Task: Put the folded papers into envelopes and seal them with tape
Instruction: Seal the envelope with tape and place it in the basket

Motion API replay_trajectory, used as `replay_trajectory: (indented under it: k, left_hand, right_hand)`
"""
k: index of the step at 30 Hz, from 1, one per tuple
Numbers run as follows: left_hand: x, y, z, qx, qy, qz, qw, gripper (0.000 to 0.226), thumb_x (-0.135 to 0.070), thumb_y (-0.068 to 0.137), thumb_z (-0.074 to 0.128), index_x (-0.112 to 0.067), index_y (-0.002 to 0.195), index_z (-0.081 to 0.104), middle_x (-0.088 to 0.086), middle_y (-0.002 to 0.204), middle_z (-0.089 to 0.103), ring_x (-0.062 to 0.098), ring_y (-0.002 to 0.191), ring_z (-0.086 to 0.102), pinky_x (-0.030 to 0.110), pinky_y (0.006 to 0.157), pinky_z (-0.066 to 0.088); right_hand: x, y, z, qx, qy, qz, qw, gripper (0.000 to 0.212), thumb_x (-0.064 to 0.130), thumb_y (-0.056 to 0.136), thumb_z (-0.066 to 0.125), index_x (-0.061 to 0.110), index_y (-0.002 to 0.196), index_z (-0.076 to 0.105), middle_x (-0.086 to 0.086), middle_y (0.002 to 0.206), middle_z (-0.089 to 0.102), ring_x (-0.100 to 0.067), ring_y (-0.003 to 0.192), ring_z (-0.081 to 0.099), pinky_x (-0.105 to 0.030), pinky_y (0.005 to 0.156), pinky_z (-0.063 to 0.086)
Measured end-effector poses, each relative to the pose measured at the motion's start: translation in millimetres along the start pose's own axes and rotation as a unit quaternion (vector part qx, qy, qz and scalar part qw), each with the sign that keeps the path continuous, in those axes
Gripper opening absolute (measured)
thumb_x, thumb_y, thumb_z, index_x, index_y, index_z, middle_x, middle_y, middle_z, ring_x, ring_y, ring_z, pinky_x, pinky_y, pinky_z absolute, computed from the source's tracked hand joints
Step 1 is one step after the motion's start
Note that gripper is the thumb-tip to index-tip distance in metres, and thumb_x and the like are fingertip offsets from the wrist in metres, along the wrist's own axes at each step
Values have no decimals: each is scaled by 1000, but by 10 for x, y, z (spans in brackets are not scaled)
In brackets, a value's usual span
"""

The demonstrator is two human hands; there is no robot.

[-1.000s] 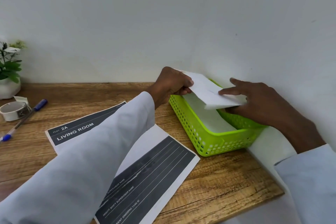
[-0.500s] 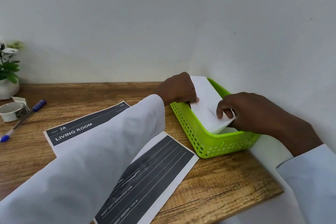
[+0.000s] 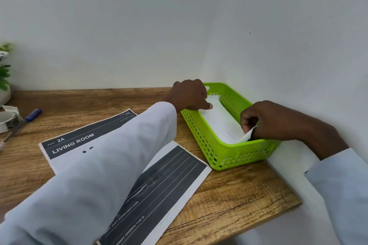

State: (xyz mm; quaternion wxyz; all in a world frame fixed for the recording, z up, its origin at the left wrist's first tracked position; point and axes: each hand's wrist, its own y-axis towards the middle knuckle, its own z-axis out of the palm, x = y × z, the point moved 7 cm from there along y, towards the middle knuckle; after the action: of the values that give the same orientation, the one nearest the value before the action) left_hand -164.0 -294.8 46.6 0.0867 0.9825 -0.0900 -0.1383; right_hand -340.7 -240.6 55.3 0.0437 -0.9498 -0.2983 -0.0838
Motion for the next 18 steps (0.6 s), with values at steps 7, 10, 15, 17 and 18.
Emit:
replay_trajectory:
  k: [7, 10, 15, 17, 18]
  left_hand:
    - [-95, -45, 108, 98, 19, 25, 995, 32, -38, 89, 60, -13, 106, 72, 2, 142, 52, 24, 116, 59, 42, 99, 45]
    - [-131, -33, 124, 124, 37, 33, 991, 32, -32, 89, 57, -14, 112, 69, -1, 139, 55, 21, 129, 50, 43, 106, 36]
    - [-161, -54, 151, 124, 55, 36, 990, 32, -28, 92, 51, -15, 116, 67, -1, 152, 38, 22, 134, 43, 55, 116, 15]
    - [-151, -56, 190, 144, 53, 27, 988, 32, -30, 91, 50, -16, 113, 67, -3, 152, 38, 24, 136, 41, 62, 113, 5]
    - [-131, -52, 211, 156, 58, 20, 986, 32, -32, 90, 50, -17, 112, 68, -2, 150, 41, 25, 136, 40, 64, 111, 2]
  right_hand:
    - [-81, 74, 197, 177, 16, 50, 983, 14, 18, 84, 76, 15, 98, 78, 3, 89, 77, 6, 67, 62, -21, 73, 52]
    - [-96, 106, 176, 211, -28, 68, 975, 22, 9, 85, 73, 9, 107, 76, 3, 94, 75, 4, 72, 61, -14, 70, 50]
    - [-12, 35, 149, 252, 36, 19, 967, 46, -12, 82, 69, 10, 122, 68, -6, 123, 71, -14, 116, 64, -20, 93, 50]
    - [51, -10, 95, 252, 138, -6, 958, 46, -4, 80, 76, 13, 122, 69, 1, 122, 72, -8, 118, 63, -20, 98, 50]
    - [87, 2, 64, 244, 181, -13, 953, 44, 8, 79, 79, 15, 122, 70, 4, 120, 73, -6, 116, 64, -21, 98, 50]
